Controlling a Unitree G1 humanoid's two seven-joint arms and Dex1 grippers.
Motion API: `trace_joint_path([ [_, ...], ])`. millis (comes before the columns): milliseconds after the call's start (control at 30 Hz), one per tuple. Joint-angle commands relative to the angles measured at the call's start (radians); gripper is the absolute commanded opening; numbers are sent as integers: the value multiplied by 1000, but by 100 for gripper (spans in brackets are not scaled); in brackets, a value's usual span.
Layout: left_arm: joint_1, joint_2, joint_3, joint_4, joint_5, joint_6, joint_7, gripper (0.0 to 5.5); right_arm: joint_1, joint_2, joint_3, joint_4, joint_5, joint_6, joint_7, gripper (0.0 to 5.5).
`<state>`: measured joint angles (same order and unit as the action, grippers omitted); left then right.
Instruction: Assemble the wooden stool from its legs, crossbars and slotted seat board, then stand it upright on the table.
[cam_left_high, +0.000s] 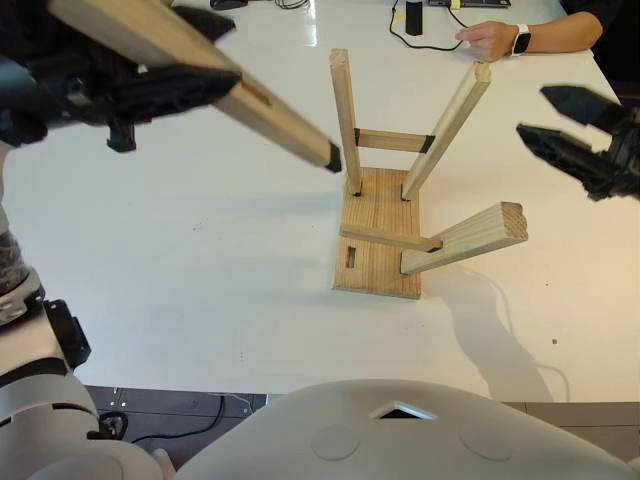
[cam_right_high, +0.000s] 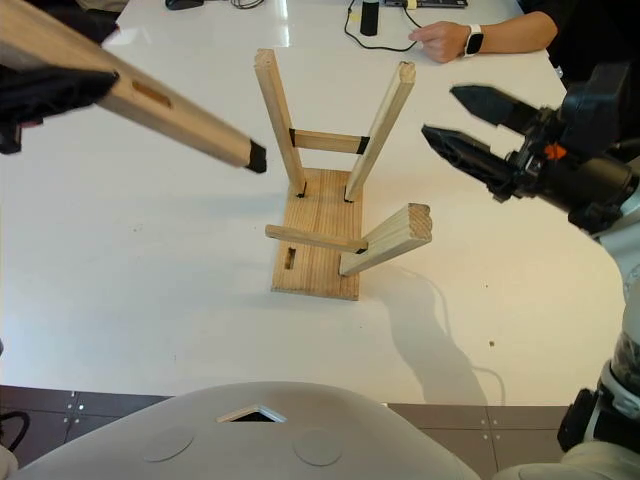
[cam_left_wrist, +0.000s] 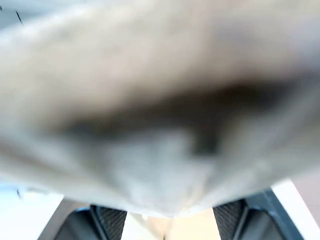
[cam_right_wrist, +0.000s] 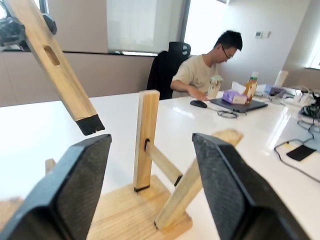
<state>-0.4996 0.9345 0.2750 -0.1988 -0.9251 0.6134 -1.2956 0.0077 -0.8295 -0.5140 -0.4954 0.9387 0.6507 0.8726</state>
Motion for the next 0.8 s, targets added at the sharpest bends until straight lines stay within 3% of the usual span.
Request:
trace_joint_path([
  [33,114,-34,-105,8,129,-117,-80,203,70,1,-2,14,-49,-33,30,298],
  [200,203,-112,-187,-30,208,-215,-89,203,65,15,70,13,-82,-51,31,298],
  [800,249,-171,-251,-82,223,-226,-64,203,58,21,122,3,-109,-67,17,298],
])
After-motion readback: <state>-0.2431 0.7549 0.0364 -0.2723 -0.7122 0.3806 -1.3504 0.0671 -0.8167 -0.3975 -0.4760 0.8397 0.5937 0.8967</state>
